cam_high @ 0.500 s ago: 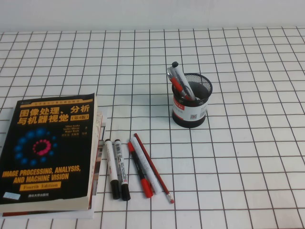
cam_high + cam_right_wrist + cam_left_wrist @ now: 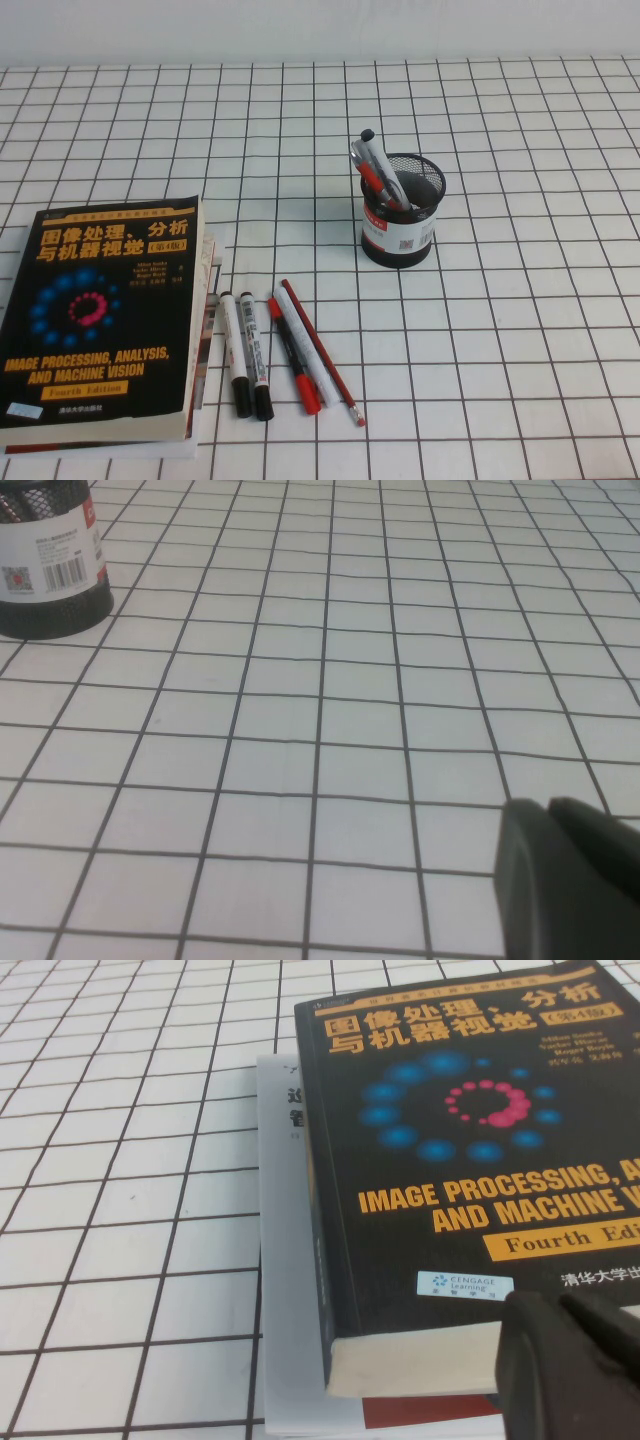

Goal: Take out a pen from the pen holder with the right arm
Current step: 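Take a marker out of the pen holder and lay it on the table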

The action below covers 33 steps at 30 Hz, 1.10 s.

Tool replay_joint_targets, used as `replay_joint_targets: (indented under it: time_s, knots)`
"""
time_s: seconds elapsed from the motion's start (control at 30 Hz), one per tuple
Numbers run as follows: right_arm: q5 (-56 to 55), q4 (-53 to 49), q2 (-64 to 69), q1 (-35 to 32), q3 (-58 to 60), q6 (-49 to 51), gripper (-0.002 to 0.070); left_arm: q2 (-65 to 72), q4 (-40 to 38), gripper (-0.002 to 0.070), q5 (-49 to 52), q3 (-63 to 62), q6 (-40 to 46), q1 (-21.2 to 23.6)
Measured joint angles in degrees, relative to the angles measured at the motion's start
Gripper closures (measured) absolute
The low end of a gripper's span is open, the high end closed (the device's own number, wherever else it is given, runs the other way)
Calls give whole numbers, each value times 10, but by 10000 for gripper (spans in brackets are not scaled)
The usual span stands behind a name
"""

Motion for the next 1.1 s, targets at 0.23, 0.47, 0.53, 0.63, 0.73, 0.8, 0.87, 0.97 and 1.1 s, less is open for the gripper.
replay_joint_targets:
  time_s: [0.23, 0.47, 0.53, 0.63, 0.73, 0.8, 0.87, 0.97, 1.1]
  knots:
    - [0, 0, 0, 0, 0, 0, 692, 0, 0, 679, 0, 0, 0, 0]
    - [0, 0, 0, 0, 0, 0, 692, 0, 0, 679, 0, 0, 0, 0]
    - [0, 0, 0, 0, 0, 0, 692, 0, 0, 679, 0, 0, 0, 0]
    - [0, 0, 0, 0, 0, 0, 692, 0, 0, 679, 0, 0, 0, 0]
    - [0, 0, 0, 0, 0, 0, 692, 0, 0, 679, 0, 0, 0, 0]
    - [0, 0, 0, 0, 0, 0, 692, 0, 0, 679, 0, 0, 0, 0]
    - [0, 0, 0, 0, 0, 0, 692, 0, 0, 679, 0, 0, 0, 0]
    - [0, 0, 0, 0, 0, 0, 692, 0, 0, 679, 0, 0, 0, 0]
    - [-19, 27, 0, 0, 0, 1, 692, 0, 0, 679, 0, 0, 0, 0]
